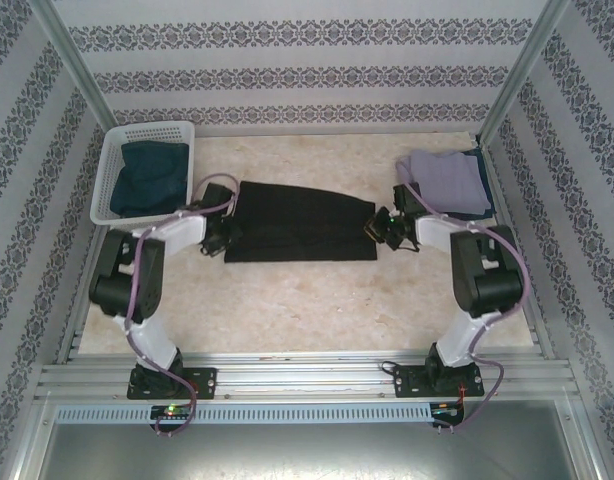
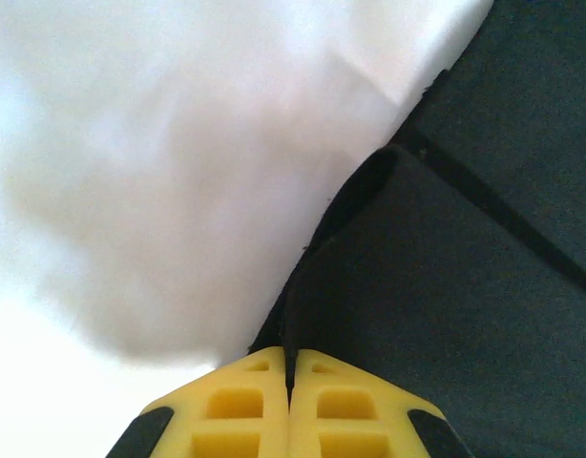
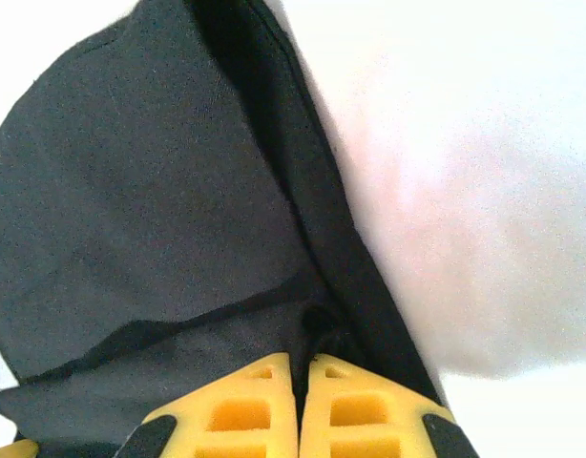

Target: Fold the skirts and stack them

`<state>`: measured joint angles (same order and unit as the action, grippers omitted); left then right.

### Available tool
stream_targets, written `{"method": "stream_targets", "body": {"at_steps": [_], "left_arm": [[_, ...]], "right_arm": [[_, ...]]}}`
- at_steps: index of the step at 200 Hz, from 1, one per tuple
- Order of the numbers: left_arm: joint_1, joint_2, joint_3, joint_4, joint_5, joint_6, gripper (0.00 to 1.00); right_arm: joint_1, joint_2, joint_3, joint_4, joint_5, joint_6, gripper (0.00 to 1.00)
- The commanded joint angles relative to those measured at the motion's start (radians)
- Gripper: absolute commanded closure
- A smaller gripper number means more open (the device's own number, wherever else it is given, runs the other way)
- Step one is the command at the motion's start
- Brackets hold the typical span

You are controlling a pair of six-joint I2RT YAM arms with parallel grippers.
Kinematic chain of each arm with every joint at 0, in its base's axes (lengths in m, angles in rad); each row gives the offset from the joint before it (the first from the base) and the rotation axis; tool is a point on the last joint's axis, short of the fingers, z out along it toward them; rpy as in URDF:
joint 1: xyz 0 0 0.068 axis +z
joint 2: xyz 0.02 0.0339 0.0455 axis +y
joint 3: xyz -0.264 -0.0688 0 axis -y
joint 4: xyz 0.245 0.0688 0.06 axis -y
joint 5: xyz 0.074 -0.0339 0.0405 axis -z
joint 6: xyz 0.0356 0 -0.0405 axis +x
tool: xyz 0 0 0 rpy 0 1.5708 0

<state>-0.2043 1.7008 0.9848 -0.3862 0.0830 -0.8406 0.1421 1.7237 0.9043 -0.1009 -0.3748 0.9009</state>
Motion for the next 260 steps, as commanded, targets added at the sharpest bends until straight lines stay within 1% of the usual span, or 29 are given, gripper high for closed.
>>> {"method": "stream_targets", "body": {"at_steps": [1, 14, 24, 44, 85, 116, 159, 186, 226, 246, 260], "left_arm": [[0.009, -0.169, -0.115, -0.047, -0.013, -0.087, 1.00], [0.009, -0.268, -0.138, -0.089, -0.005, -0.101, 1.00], [0.007, -0.317, -0.128, -0.119, -0.002, -0.102, 1.00], [0.007, -0.335, -0.056, -0.162, 0.006, -0.081, 1.00], [0.008, -0.225, 0.134, -0.164, 0.020, -0.026, 1.00], [0.007, -0.105, 0.255, -0.161, 0.018, 0.013, 1.00], [0.007, 0.026, 0.368, -0.163, 0.020, 0.052, 1.00], [0.009, 0.088, 0.414, -0.180, 0.011, 0.065, 1.00], [0.013, 0.136, 0.437, -0.175, 0.005, 0.067, 1.00], [0.019, 0.152, 0.441, -0.158, 0.000, 0.066, 1.00], [0.027, 0.177, 0.460, -0.149, 0.018, 0.064, 0.99]], "right_arm": [[-0.008, -0.146, -0.098, -0.077, 0.047, -0.024, 1.00], [-0.006, -0.214, -0.139, -0.096, 0.049, -0.011, 1.00], [-0.003, -0.247, -0.156, -0.103, 0.047, -0.001, 1.00], [0.003, -0.272, -0.151, -0.109, 0.052, 0.016, 1.00], [0.004, -0.258, -0.075, -0.065, 0.099, 0.051, 1.00], [-0.006, -0.185, 0.008, -0.058, 0.096, 0.028, 1.00], [-0.007, -0.092, 0.073, -0.036, 0.081, 0.020, 1.00], [-0.009, -0.043, 0.099, -0.017, 0.067, 0.017, 1.00], [-0.017, 0.007, 0.140, 0.005, 0.065, 0.015, 1.00], [-0.025, 0.031, 0.155, 0.032, 0.060, 0.018, 0.99], [-0.031, 0.057, 0.171, 0.063, 0.045, 0.034, 0.97]]}}
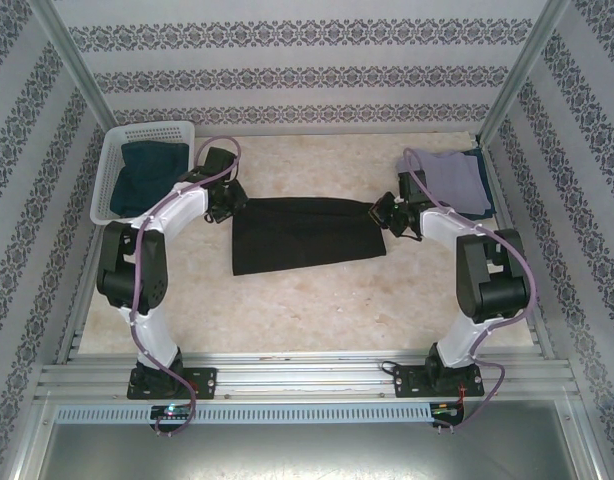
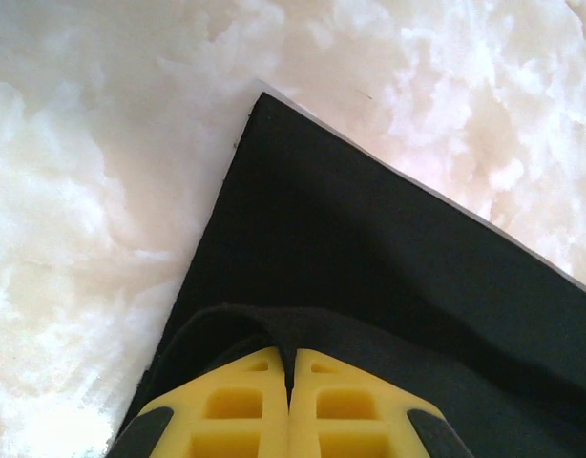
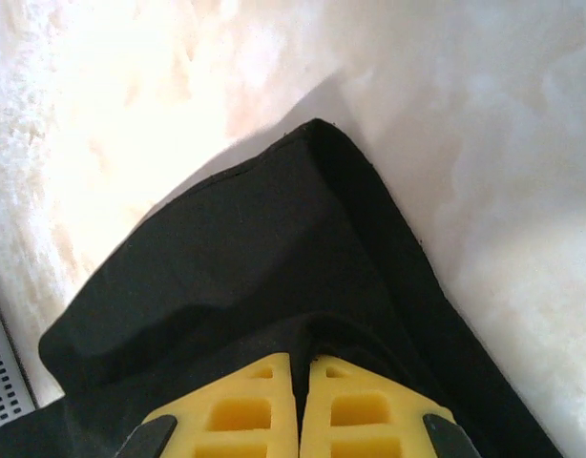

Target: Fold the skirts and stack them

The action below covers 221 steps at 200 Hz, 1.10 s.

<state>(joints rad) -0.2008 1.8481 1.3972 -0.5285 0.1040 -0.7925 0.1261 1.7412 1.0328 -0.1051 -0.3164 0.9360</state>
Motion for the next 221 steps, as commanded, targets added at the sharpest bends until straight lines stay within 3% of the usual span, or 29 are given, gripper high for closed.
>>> {"method": "stream_targets", "body": {"at_steps": [1, 18, 25, 35, 42, 55, 58, 65, 110, 135, 159, 178, 221], "left_arm": [[0.023, 0.033, 0.051, -0.007, -0.002, 0.016, 0.99], [0.032, 0.078, 0.093, -0.008, -0.003, 0.017, 0.87], [0.038, 0.100, 0.112, -0.010, 0.002, 0.015, 0.72], [0.048, 0.119, 0.141, -0.011, 0.023, 0.008, 0.43], [0.051, 0.122, 0.153, -0.013, 0.036, 0.009, 0.26], [0.051, 0.095, 0.159, -0.008, 0.054, 0.007, 0.10], [0.051, 0.085, 0.155, -0.001, 0.060, 0.007, 0.07], [0.051, 0.058, 0.141, 0.012, 0.075, 0.003, 0.01], [-0.008, -0.078, 0.045, 0.030, 0.140, 0.029, 0.00], [-0.056, -0.040, 0.037, 0.097, 0.248, -0.004, 0.00], [-0.091, 0.038, 0.042, 0.189, 0.281, -0.062, 0.00], [-0.090, 0.108, 0.018, 0.291, 0.256, -0.115, 0.00], [-0.061, 0.219, -0.016, 0.283, 0.104, -0.095, 0.00]], "right_arm": [[-0.016, 0.042, 0.044, 0.069, -0.015, 0.000, 0.96], [-0.025, 0.073, 0.073, 0.102, -0.023, 0.015, 0.82], [-0.028, 0.084, 0.077, 0.139, -0.032, 0.018, 0.72], [-0.034, 0.094, 0.069, 0.221, -0.068, 0.028, 0.58], [-0.038, 0.094, 0.057, 0.302, -0.096, 0.044, 0.40], [-0.037, 0.071, 0.024, 0.423, -0.113, 0.064, 0.16], [-0.036, 0.064, 0.014, 0.440, -0.113, 0.061, 0.05], [-0.033, 0.045, 0.003, 0.460, -0.112, 0.046, 0.02], [0.040, -0.061, -0.060, 0.381, -0.086, -0.129, 0.02], [0.106, 0.010, -0.010, 0.392, -0.198, -0.153, 0.02], [0.153, 0.123, 0.066, 0.423, -0.174, -0.099, 0.02], [0.159, 0.235, 0.123, 0.511, -0.198, -0.027, 0.02], [0.121, 0.324, 0.100, 0.552, -0.105, -0.028, 0.02]]}}
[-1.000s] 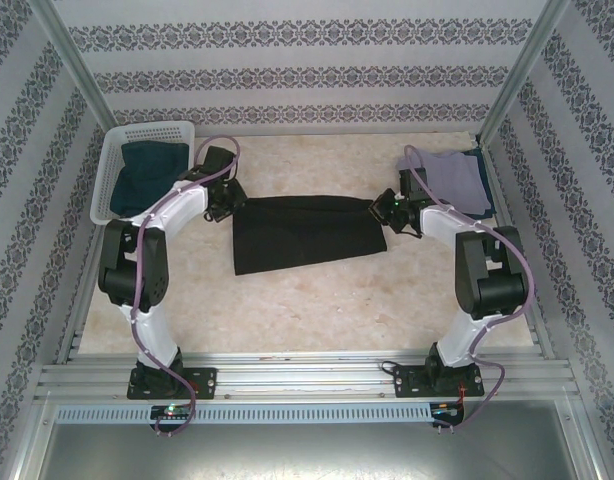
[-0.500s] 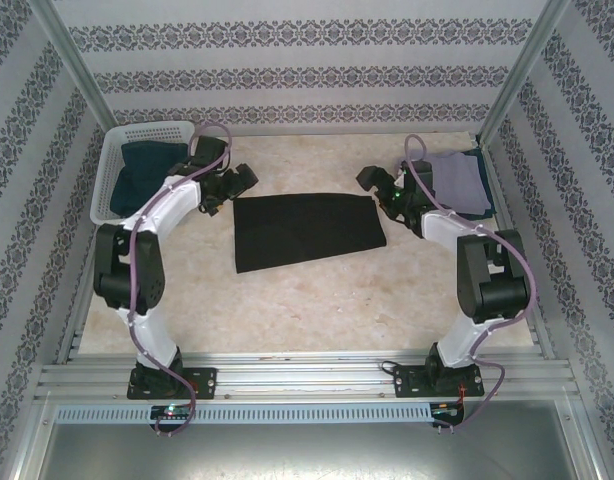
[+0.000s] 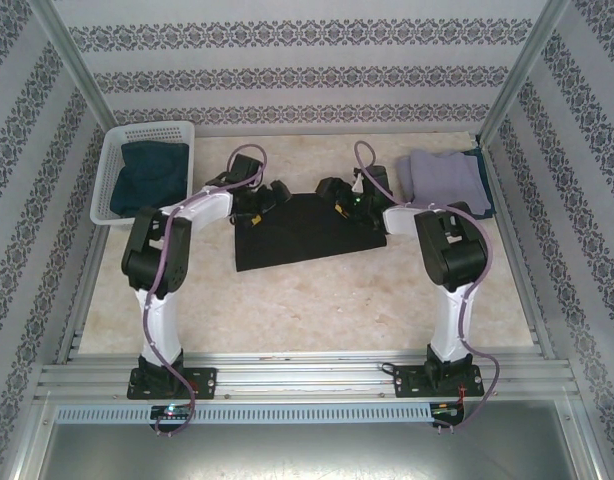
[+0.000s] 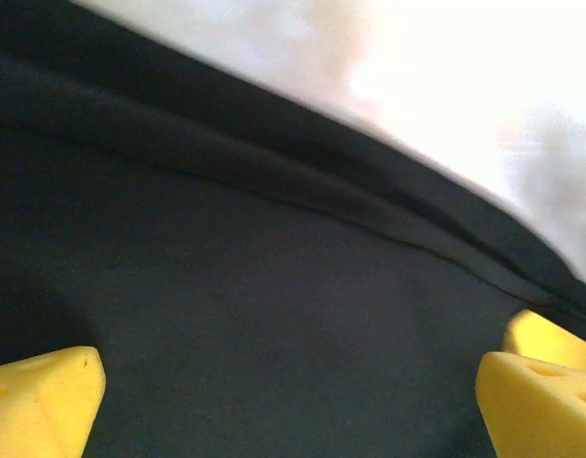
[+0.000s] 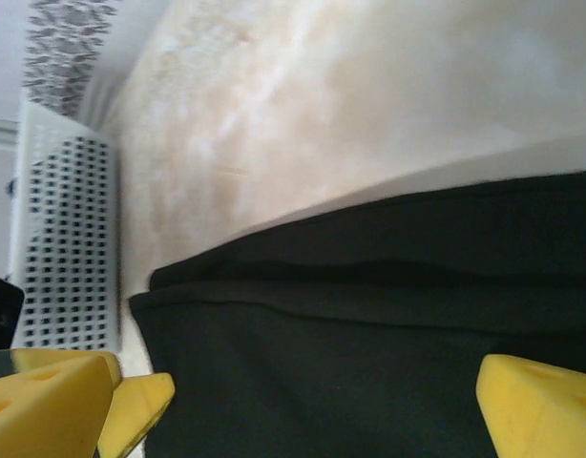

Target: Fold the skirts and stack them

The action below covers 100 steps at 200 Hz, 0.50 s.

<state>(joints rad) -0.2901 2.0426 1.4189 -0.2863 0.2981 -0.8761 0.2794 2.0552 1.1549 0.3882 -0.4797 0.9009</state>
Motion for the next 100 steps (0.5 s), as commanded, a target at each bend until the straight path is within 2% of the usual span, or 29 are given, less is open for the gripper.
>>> {"method": "stream_targets", "body": {"at_steps": [1, 25, 51, 77, 100], "left_arm": [[0.030, 0.025, -0.040, 0.042, -0.092, -0.010, 0.00], [0.062, 0.018, -0.065, 0.016, -0.075, 0.011, 0.00], [0.062, -0.089, -0.069, -0.023, -0.034, 0.057, 0.00], [0.034, -0.219, -0.087, -0.076, 0.008, 0.054, 0.00], [-0.019, -0.293, -0.181, -0.004, 0.068, -0.066, 0.00]], "right_arm": [[-0.035, 0.011, -0.025, 0.059, 0.057, 0.006, 0.02], [-0.085, -0.015, -0.074, 0.061, 0.021, -0.034, 0.02], [-0.112, -0.155, -0.137, -0.005, -0.013, -0.119, 0.02], [-0.070, -0.295, -0.184, -0.148, -0.018, -0.185, 0.02], [0.015, -0.353, -0.241, -0.152, -0.010, -0.093, 0.02]]}}
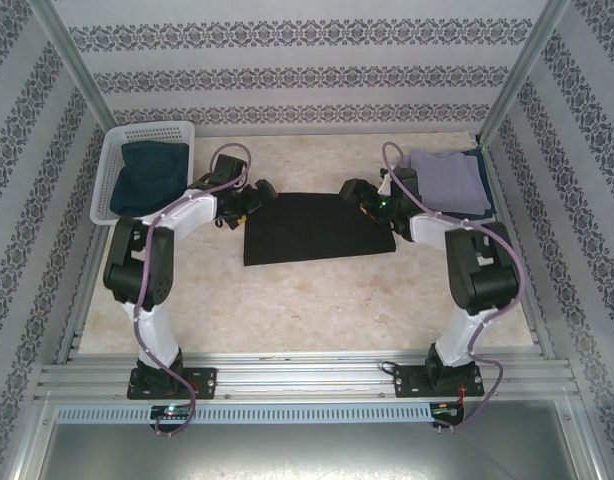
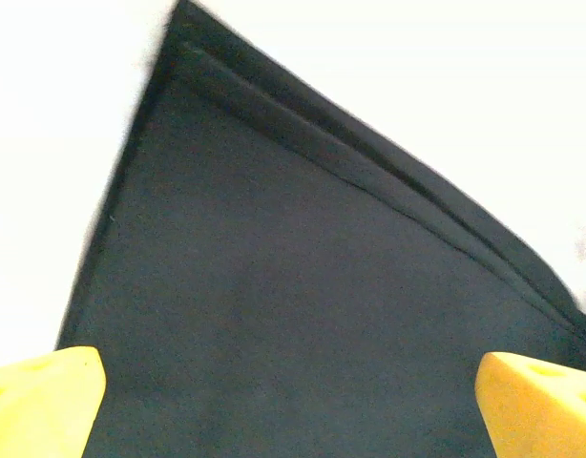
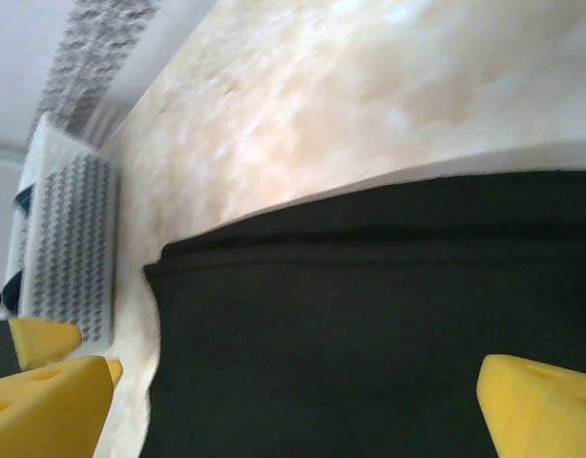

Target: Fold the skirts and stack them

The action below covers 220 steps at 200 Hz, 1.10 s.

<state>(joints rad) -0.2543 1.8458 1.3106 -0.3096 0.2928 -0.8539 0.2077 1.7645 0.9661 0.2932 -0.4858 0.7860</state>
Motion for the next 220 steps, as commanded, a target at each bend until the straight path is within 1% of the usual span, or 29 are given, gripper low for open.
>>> {"method": "stream_targets", "body": {"at_steps": [1, 18, 42, 58, 68, 82, 99, 120, 139, 172, 195, 208, 220], "left_arm": [[-0.058, -0.099, -0.078, 0.031, 0.078, -0.097, 0.00], [-0.109, -0.115, -0.170, 0.171, 0.119, -0.221, 0.00], [-0.140, -0.113, -0.280, 0.296, 0.057, -0.345, 0.00], [-0.141, -0.086, -0.351, 0.399, 0.051, -0.410, 0.00], [-0.142, -0.057, -0.364, 0.416, 0.052, -0.421, 0.00], [-0.141, -0.023, -0.373, 0.389, 0.042, -0.425, 0.00], [-0.134, -0.029, -0.420, 0.387, 0.017, -0.440, 0.00], [-0.112, -0.055, -0.464, 0.337, -0.017, -0.425, 0.00], [-0.095, -0.067, -0.480, 0.278, -0.045, -0.397, 0.00], [-0.079, -0.096, -0.503, 0.266, -0.065, -0.385, 0.00], [-0.080, -0.107, -0.466, 0.248, -0.043, -0.363, 0.00], [-0.080, -0.127, -0.435, 0.233, -0.019, -0.347, 0.00], [-0.080, -0.156, -0.397, 0.200, -0.003, -0.316, 0.00]], "right_arm": [[0.092, -0.063, -0.055, -0.054, -0.003, 0.028, 0.02], [0.151, -0.077, -0.101, 0.030, 0.020, 0.150, 0.02], [0.191, -0.062, -0.152, 0.129, 0.086, 0.290, 0.02], [0.193, -0.028, -0.188, 0.180, 0.118, 0.340, 0.02], [0.189, 0.005, -0.204, 0.219, 0.107, 0.358, 0.02], [0.180, 0.042, -0.223, 0.244, 0.083, 0.382, 0.02], [0.162, 0.035, -0.268, 0.235, 0.079, 0.381, 0.02], [0.114, -0.026, -0.314, 0.153, 0.088, 0.307, 0.02], [0.050, -0.089, -0.320, 0.027, 0.089, 0.201, 0.02], [-0.057, -0.171, -0.291, -0.191, 0.091, 0.013, 0.02], [-0.137, -0.198, -0.243, -0.321, 0.099, -0.095, 0.02], [-0.179, -0.220, -0.199, -0.385, 0.057, -0.162, 0.02], [-0.202, -0.227, -0.136, -0.479, 0.023, -0.257, 0.02]]}}
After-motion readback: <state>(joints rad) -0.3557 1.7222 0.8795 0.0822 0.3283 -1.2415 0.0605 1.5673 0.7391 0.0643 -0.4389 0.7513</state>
